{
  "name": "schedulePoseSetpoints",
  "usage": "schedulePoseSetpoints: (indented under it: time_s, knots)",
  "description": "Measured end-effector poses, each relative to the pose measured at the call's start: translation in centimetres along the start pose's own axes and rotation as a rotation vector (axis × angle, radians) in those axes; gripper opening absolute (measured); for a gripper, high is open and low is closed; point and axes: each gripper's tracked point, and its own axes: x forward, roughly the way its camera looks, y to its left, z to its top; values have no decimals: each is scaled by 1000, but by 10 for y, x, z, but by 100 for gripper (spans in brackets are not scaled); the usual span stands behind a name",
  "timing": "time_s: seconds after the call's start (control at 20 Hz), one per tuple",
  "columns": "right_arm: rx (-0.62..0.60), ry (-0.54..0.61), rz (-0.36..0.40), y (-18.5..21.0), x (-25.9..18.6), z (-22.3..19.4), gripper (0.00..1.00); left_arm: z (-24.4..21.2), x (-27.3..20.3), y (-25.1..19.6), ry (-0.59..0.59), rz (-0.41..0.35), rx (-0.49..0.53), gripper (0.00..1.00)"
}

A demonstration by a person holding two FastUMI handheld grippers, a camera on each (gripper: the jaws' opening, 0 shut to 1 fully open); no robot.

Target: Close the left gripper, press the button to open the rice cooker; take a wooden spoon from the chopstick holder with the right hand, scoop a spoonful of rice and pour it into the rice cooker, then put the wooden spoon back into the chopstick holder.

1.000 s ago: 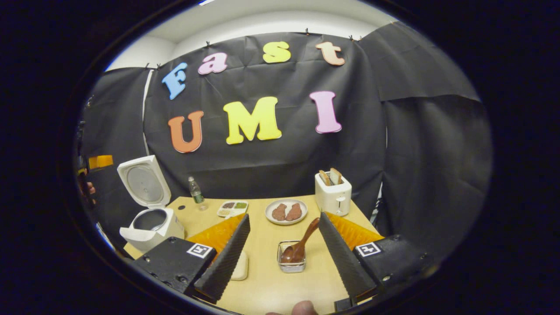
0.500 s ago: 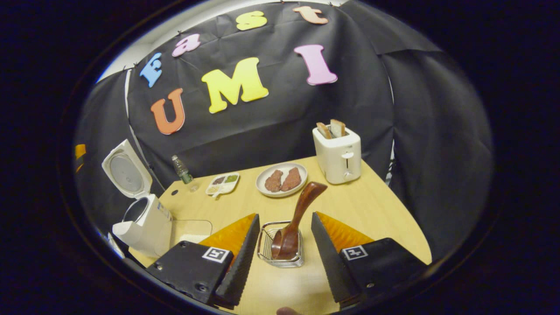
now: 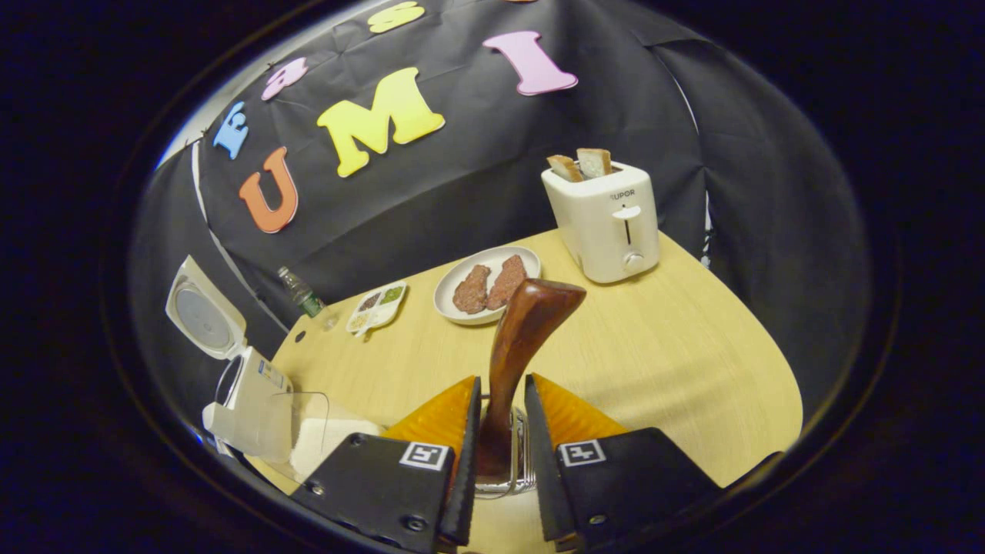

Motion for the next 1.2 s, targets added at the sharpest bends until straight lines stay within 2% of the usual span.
schedulePoseSetpoints:
  time_s: [0.05,0.15,0.35,0.7,0.75,0.8,0.85,0.95,1.1,1.2]
  knots:
    - [2,0,8,1,0,1,32,-1,0,-1,4,2,-5,94]
    - [17,4,13,0,2,2,25,-4,-1,0,5,5,-8,94]
    - [13,30,19,5,-6,-4,19,-3,-6,7,-14,7,-12,94]
    - [-85,19,-40,17,-38,-14,19,-6,-10,33,-30,-17,-59,94]
    - [-87,7,-54,18,-40,-11,18,-7,-10,39,-30,-20,-69,94]
    - [-90,-9,-71,19,-42,-9,10,-6,-11,45,-32,-24,-78,94]
    - [-101,-27,-91,20,-45,-5,12,-7,-12,51,-35,-27,-86,94]
    - [-133,-63,-125,27,-51,5,9,-9,-13,63,-39,-41,-96,94]
    - [-188,-132,-173,47,-74,29,9,-11,-13,74,-47,-95,-67,94]
    - [-209,-174,-164,74,-96,45,9,-8,-9,80,-57,-135,-55,94]
